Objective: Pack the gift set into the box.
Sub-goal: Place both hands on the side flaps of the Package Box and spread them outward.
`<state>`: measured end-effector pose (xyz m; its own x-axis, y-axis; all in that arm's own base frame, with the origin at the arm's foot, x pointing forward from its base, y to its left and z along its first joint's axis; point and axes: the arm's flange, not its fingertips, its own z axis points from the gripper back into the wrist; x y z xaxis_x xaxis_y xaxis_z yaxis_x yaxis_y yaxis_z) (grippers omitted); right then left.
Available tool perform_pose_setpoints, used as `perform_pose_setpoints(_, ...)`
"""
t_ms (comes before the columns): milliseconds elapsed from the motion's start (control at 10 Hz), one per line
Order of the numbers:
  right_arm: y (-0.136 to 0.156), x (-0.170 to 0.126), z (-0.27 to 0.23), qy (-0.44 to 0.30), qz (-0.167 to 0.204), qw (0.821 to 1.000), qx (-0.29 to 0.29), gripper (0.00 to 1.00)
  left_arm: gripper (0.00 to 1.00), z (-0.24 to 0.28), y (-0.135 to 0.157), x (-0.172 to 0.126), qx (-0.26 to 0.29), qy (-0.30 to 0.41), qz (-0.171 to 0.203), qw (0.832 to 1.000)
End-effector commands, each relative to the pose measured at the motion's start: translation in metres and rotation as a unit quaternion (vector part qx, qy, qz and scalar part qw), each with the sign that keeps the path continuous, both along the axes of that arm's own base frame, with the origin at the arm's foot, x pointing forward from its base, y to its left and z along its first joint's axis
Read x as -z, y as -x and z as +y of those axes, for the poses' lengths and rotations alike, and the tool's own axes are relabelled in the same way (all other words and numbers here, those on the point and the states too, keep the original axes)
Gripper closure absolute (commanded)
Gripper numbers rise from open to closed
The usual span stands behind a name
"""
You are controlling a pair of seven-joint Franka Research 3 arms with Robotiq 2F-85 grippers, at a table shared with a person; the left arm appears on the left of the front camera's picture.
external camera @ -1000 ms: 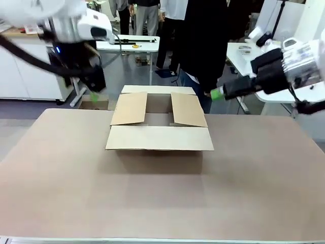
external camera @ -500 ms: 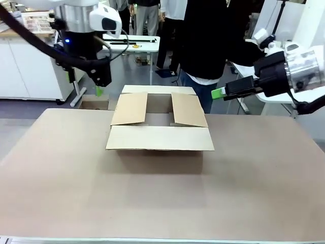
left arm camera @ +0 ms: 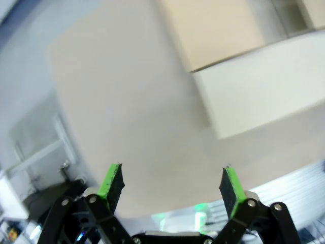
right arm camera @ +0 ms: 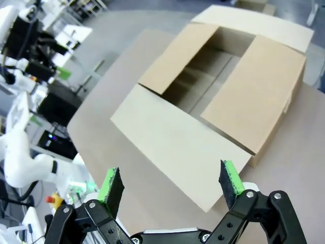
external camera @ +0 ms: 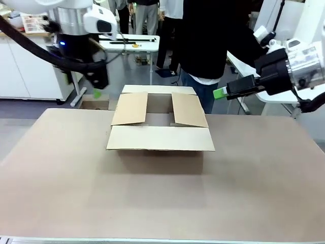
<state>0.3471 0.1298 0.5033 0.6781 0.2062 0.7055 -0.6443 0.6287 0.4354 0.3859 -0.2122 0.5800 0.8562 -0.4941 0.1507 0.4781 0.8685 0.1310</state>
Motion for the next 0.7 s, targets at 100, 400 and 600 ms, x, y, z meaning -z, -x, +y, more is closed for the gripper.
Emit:
perform_pose_setpoints(100,-0.001,-0.002,0.002,-0.01,0.003,1.0,-0.001,0.0,0.0,0.076,0.006,-0.022,0.215,0.408,0.102,0.881)
perform_pose_setpoints(400,0.002,-0.002,0.001,-0.003,0.006,1.0,0.004,0.0,0.0,0.167,0.026,0.016,0.188,0.607,0.092,0.766)
perform_pose_setpoints(600,0.024,0.005,-0.019,-0.201,0.043,0.977,-0.058,0.0,0.0,0.198,0.059,0.042,0.101,0.656,0.059,0.746)
